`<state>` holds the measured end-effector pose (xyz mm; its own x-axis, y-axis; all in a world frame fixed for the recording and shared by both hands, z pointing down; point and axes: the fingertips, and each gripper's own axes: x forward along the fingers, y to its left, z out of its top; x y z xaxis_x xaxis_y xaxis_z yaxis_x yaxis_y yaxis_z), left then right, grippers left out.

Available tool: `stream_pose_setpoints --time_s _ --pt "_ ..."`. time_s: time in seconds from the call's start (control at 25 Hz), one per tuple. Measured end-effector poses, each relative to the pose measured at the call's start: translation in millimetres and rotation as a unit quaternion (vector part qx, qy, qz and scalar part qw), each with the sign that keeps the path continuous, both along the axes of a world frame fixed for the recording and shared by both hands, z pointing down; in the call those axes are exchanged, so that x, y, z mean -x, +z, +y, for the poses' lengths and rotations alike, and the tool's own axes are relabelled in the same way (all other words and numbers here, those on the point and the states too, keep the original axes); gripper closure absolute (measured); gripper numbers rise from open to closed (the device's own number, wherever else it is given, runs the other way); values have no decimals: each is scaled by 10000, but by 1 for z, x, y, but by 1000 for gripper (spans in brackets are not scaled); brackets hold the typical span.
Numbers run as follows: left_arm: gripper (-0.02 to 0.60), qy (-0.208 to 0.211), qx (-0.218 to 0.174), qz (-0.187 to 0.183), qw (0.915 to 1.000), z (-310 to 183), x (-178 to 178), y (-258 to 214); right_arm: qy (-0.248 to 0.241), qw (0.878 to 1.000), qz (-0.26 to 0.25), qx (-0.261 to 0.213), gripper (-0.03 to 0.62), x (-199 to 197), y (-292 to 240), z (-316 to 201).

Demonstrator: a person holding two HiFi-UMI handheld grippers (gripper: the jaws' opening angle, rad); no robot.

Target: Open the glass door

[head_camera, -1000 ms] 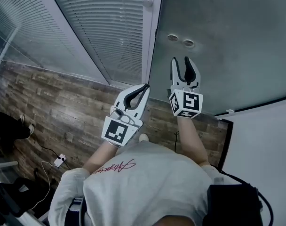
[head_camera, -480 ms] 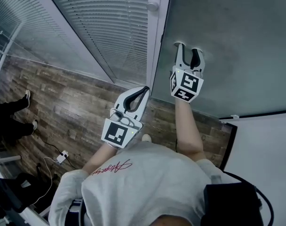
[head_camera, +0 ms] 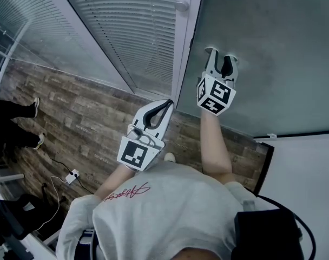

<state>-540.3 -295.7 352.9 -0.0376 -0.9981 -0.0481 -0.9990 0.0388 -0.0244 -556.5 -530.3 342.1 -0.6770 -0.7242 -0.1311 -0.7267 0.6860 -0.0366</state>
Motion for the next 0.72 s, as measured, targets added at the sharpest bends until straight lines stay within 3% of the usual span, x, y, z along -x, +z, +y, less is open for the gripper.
stream_pose_setpoints --time_s 0.72 --pt "563 -318 -65 48 9995 30 -8 1 -80 9999 56 -69 457 -12 0 23"
